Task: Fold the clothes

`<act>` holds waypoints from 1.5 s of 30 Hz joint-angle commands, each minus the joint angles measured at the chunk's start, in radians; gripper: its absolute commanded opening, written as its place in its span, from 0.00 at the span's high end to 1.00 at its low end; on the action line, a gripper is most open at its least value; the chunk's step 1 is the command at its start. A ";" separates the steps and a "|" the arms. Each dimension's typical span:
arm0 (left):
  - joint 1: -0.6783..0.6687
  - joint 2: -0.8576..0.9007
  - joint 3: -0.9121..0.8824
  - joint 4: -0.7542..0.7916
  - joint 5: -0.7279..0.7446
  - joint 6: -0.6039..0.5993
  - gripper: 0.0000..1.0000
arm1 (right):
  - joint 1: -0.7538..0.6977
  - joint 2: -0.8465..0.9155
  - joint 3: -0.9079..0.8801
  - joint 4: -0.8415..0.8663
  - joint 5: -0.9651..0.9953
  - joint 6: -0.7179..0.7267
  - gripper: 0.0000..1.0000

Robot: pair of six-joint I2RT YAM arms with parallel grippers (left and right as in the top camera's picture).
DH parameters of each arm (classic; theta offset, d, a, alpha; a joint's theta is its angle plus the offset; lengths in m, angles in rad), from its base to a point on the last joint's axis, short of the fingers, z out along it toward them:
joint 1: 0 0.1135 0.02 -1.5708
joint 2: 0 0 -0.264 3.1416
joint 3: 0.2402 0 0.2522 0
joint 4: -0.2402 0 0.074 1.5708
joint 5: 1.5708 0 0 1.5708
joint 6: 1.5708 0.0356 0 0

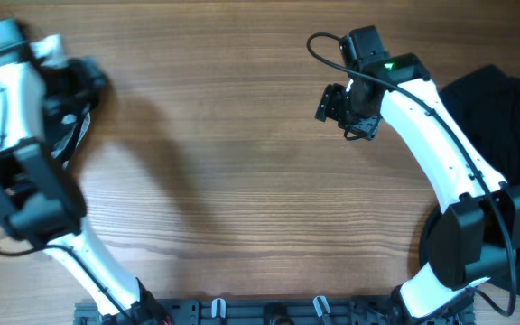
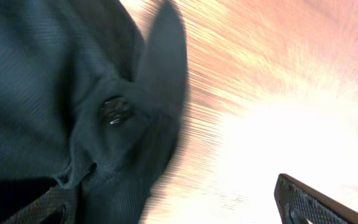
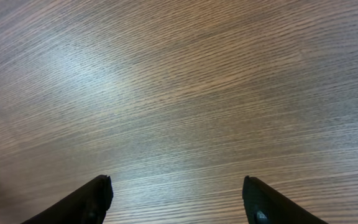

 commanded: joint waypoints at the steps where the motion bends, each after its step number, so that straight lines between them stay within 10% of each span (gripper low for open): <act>1: -0.117 -0.006 -0.022 -0.007 -0.238 -0.019 0.00 | -0.024 -0.011 0.003 -0.012 -0.030 -0.033 0.27; 9: -0.137 -0.119 -0.022 0.006 -0.243 -0.018 0.00 | -0.032 -0.011 0.003 -0.017 -0.030 -0.052 0.27; 17: 0.113 -0.146 -0.027 -0.073 -0.244 -0.067 0.00 | -0.032 -0.011 0.003 -0.045 -0.030 -0.052 0.27; 26: 0.376 -0.154 -0.029 -0.077 0.109 -0.079 0.00 | -0.032 -0.011 0.003 -0.045 -0.031 -0.045 0.27; 31: 0.275 -0.281 -0.029 -0.045 0.228 -0.016 0.00 | -0.032 -0.011 0.003 -0.041 -0.031 -0.045 0.27; 39: 0.010 -0.179 -0.031 0.000 0.008 -0.040 0.00 | -0.032 -0.011 0.003 -0.050 -0.031 -0.044 0.27; 45: 0.120 -0.052 -0.031 -0.021 -0.032 -0.040 0.00 | -0.032 -0.011 0.003 -0.076 -0.031 -0.050 0.27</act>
